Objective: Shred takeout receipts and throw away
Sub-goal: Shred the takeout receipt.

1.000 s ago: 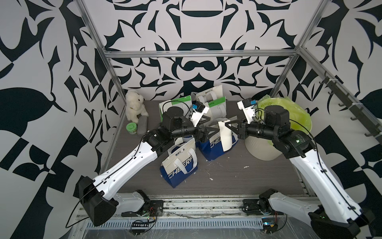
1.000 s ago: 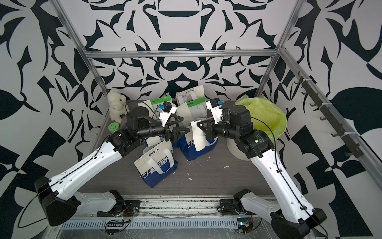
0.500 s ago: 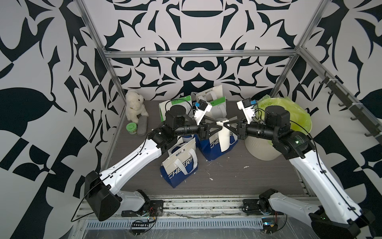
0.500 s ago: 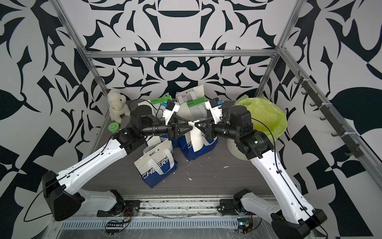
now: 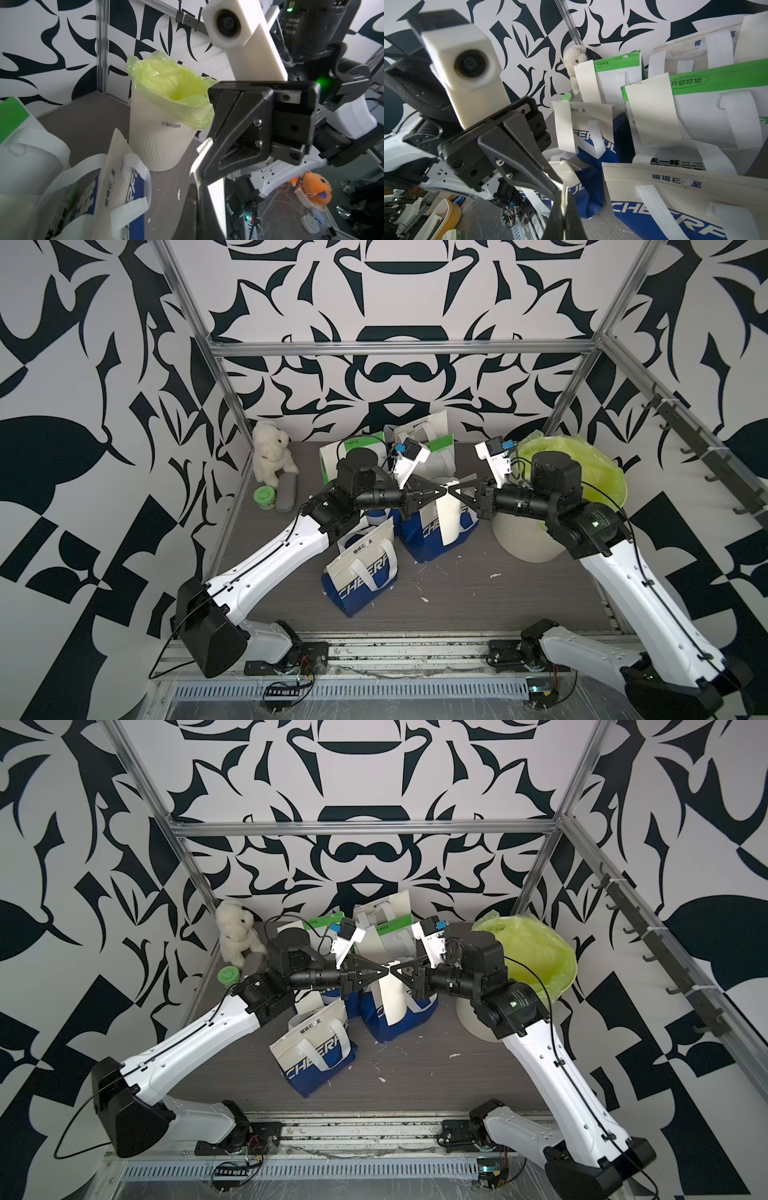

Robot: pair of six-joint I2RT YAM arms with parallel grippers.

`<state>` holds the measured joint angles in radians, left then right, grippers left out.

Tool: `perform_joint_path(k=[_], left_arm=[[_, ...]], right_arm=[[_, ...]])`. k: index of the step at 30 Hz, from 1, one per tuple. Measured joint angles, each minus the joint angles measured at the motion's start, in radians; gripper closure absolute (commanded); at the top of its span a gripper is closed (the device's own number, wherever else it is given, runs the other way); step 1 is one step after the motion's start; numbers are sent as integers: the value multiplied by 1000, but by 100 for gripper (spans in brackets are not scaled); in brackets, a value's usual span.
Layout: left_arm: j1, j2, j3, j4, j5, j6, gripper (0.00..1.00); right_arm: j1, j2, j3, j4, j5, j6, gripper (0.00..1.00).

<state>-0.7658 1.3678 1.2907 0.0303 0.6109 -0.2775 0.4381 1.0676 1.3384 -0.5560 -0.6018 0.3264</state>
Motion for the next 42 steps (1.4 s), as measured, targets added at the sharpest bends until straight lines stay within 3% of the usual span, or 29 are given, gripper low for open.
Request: perform_joint_path(k=[2, 6, 12, 20, 23, 28, 35, 38, 40, 42], left_arm=[[0, 0, 0, -1, -1, 1, 100], [0, -2, 0, -13, -4, 13, 100], [0, -24, 0, -58, 2, 47, 100], [0, -70, 0, -92, 67, 77, 100], [0, -90, 0, -106, 89, 80, 100], [0, -114, 0, -110, 108, 87, 100], [0, -114, 0, -121, 111, 88, 100], [0, -114, 0, -122, 111, 88, 100], [0, -114, 0, -123, 110, 88, 100], [0, -114, 0, -125, 108, 88, 100]], right_arm=[[0, 0, 0, -1, 1, -4, 59], [0, 0, 4, -16, 11, -18, 39], [-8, 0, 41, -70, 13, -68, 24], [-72, 30, 104, -118, -110, -134, 21], [-114, 58, 103, -114, -215, -139, 26], [-138, 87, 69, -50, -394, -100, 42], [-137, 94, 43, 10, -546, -53, 56], [-137, 92, 40, 21, -577, -39, 68], [-137, 89, 38, 27, -592, -35, 84], [-137, 88, 37, 31, -599, -31, 93]])
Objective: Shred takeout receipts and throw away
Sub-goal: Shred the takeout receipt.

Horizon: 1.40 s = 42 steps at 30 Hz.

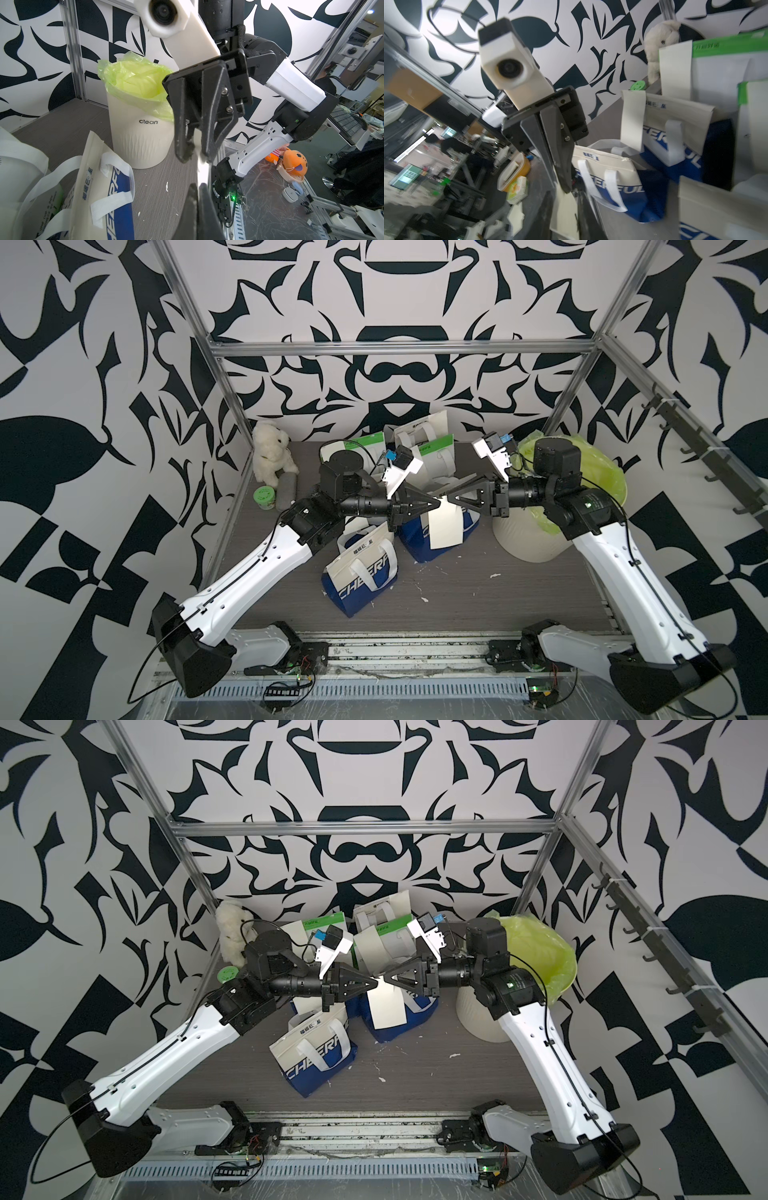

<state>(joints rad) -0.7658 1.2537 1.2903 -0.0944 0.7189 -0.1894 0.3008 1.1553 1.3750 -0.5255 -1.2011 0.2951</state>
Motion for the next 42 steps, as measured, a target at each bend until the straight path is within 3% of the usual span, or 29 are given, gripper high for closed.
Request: perform_joint_path(k=[3, 7, 10, 13, 20, 32, 37, 42], left_arm=[[0, 0, 0, -1, -7, 2, 100], [0, 0, 0, -1, -22, 6, 99], [-1, 0, 0, 0, -41, 12, 70], [-1, 0, 0, 2, -64, 5, 63], [0, 14, 0, 27, -76, -6, 63], [0, 89, 6, 26, -65, -35, 76], [0, 89, 13, 29, -64, -43, 65], [0, 88, 14, 47, -63, -41, 63]], right_arm=[[0, 0, -2, 2, -9, -1, 100], [0, 0, -4, 1, -10, -5, 100], [0, 0, -4, 0, -2, -5, 100], [0, 0, -4, -8, 12, -5, 100], [0, -2, -5, -24, 55, -5, 100], [0, -16, -11, -24, 114, -2, 100], [0, -16, -21, -24, 122, -2, 100], [0, -16, -23, -31, 129, -2, 100]])
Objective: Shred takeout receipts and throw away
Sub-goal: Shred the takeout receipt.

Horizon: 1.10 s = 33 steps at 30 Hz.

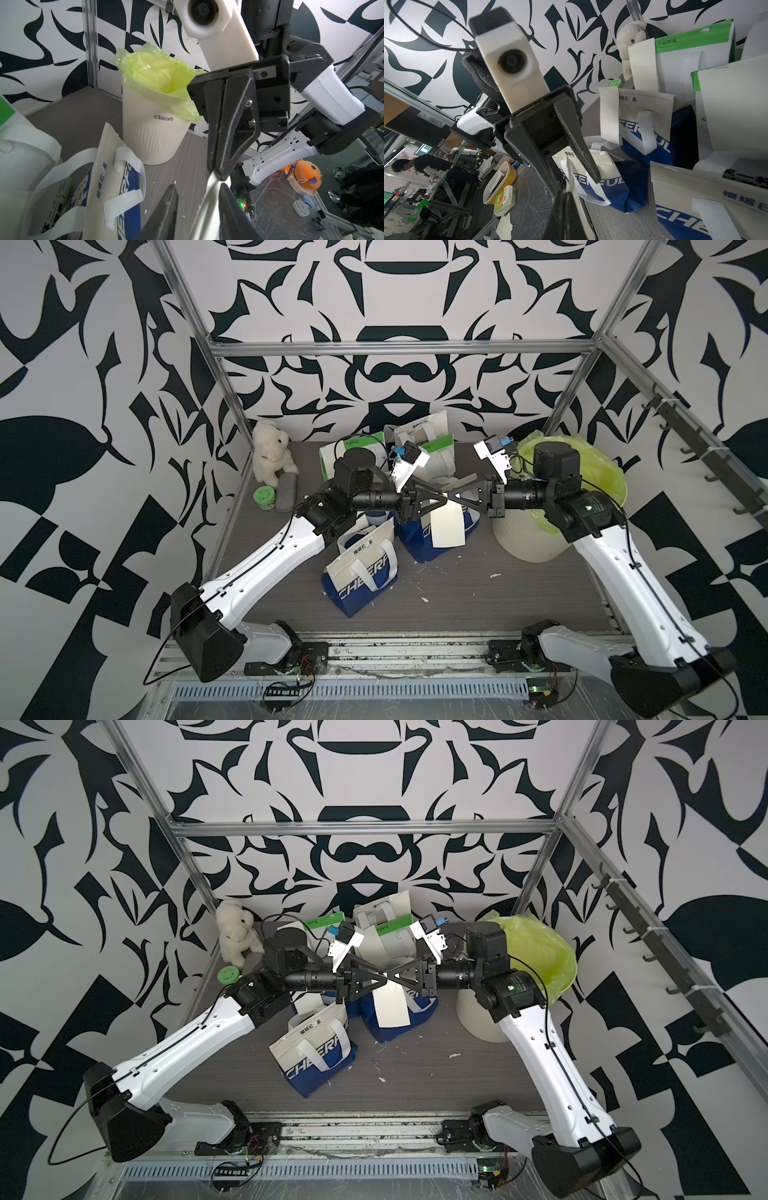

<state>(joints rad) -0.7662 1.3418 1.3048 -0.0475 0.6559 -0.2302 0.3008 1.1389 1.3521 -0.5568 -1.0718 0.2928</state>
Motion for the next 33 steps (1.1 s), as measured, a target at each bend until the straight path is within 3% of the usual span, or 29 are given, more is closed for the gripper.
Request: perform_joint_path(k=[9, 16, 20, 33], left_arm=[[0, -5, 0, 21, 42, -5, 87], [0, -2, 12, 6, 56, -8, 88], [1, 8, 22, -2, 55, -9, 100], [-66, 21, 27, -55, -100, 113, 100]], right_arm=[[0, 0, 0, 0, 18, 0, 100], [0, -1, 0, 0, 43, 6, 100], [0, -6, 0, -3, 71, 22, 100], [33, 1, -5, -76, 317, 135, 100]])
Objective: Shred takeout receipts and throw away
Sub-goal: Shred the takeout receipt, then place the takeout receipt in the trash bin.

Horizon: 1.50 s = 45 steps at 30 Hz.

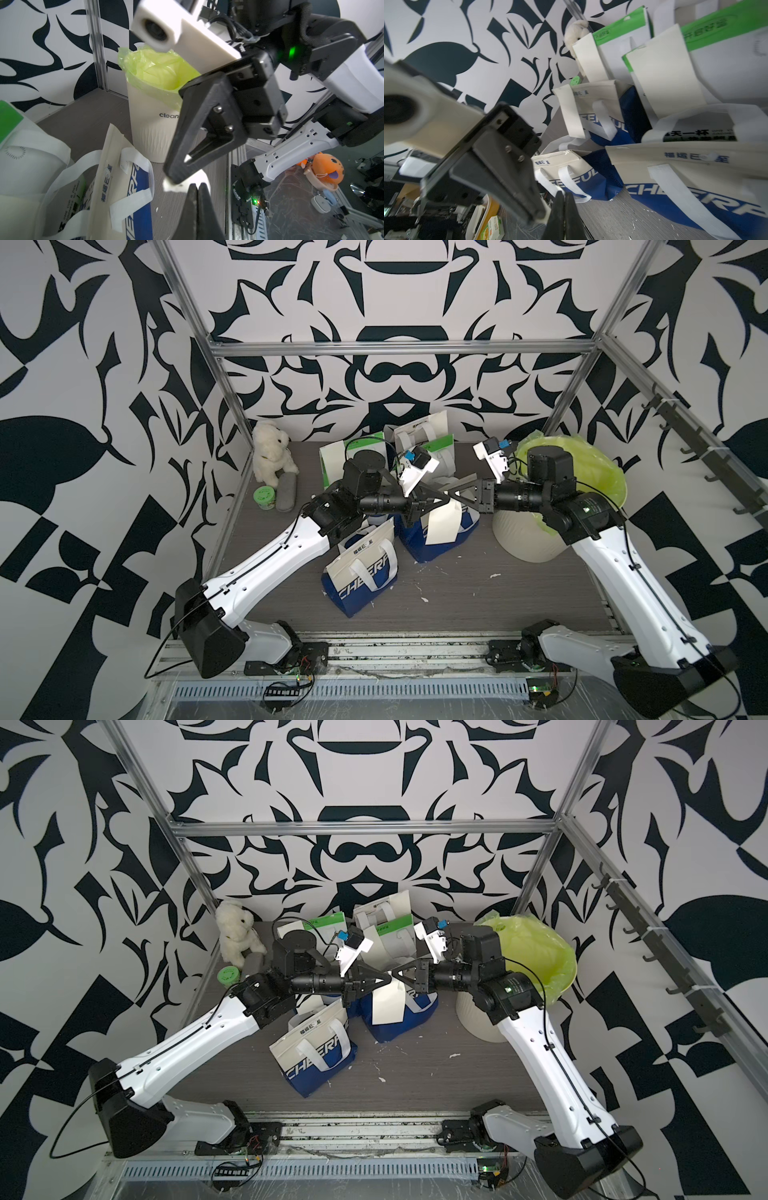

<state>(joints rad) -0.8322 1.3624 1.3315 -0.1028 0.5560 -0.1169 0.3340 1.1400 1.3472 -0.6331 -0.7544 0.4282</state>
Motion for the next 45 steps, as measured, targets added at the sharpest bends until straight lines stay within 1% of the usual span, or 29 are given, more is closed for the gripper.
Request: perform_joint_path(k=[6, 12, 15, 22, 27, 32, 34, 37, 39, 41, 45], left_arm=[[-38, -37, -19, -3, -88, 73, 100], [-39, -170, -108, 66, -177, 84, 100], [-39, -244, -128, 88, -219, 84, 100], [-39, -395, -129, 63, -303, 106, 100], [-39, -457, -129, 30, -357, 137, 100], [-39, -458, -130, 0, -392, 151, 100], [-39, -446, -130, -8, -399, 151, 100], [-39, -422, -130, -21, -401, 150, 100], [-39, -408, -130, -29, -400, 148, 100], [-39, -396, -130, -37, -399, 147, 100], [-39, -373, -130, -41, -396, 143, 100]], right_arm=[[1, 57, 2, -45, 103, 18, 100], [1, 124, 2, -84, 200, 14, 100], [1, 152, 16, -117, 250, -5, 100], [1, 233, 139, -184, 365, -71, 100], [0, 278, 260, -242, 433, -105, 100], [-19, 299, 434, -315, 528, -148, 100], [-61, 297, 513, -340, 571, -167, 100], [-167, 285, 599, -366, 657, -193, 100], [-222, 271, 617, -377, 736, -214, 100], [-259, 254, 617, -394, 841, -233, 100], [-270, 230, 586, -400, 1009, -277, 100]])
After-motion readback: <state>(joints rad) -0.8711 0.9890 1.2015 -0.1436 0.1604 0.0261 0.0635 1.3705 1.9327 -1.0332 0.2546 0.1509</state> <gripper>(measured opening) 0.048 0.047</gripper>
